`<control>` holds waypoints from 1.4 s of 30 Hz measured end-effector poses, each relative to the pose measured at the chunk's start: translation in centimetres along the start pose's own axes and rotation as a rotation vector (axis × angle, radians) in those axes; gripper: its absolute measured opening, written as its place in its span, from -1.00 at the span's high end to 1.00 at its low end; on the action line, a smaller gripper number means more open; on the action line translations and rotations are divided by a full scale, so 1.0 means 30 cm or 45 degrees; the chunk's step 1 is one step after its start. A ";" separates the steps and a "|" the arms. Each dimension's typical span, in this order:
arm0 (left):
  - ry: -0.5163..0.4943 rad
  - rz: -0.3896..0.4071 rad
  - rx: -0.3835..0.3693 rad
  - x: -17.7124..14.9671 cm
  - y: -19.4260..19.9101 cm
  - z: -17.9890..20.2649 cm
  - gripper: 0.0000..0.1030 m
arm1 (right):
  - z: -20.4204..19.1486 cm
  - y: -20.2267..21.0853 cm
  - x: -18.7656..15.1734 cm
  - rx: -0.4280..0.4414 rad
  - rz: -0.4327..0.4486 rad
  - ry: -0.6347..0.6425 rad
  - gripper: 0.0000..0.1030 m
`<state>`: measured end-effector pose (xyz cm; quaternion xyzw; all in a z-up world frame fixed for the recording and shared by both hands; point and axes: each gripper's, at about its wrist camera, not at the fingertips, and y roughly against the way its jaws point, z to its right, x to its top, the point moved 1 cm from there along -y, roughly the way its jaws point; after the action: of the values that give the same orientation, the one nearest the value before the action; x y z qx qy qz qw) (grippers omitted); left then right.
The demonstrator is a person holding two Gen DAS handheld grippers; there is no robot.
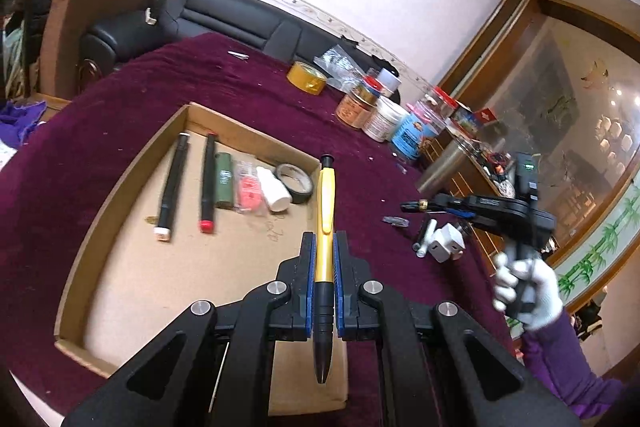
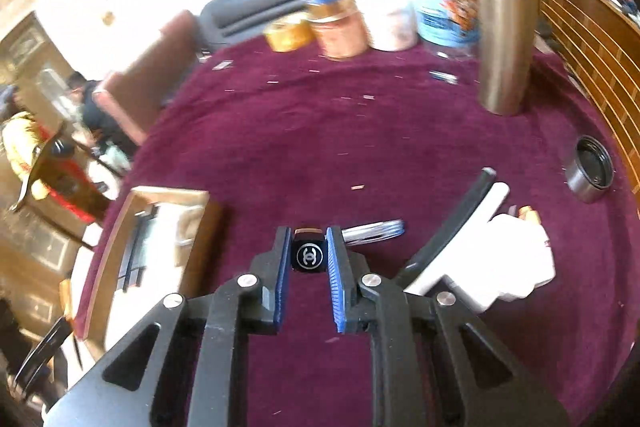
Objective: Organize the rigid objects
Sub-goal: 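Carry the yellow pen into the box while the right tool grasps the black tube and drops it in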
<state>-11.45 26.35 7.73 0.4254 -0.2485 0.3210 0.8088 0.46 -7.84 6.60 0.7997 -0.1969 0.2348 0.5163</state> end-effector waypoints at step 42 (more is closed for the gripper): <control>0.235 0.019 0.334 0.037 0.017 -0.201 0.03 | -0.597 -0.306 -0.184 0.167 -0.284 0.410 0.20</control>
<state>-10.30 32.02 5.66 0.4942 -0.1322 0.3946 0.7633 -1.99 12.57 3.06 0.8007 -0.0062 0.3132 0.5106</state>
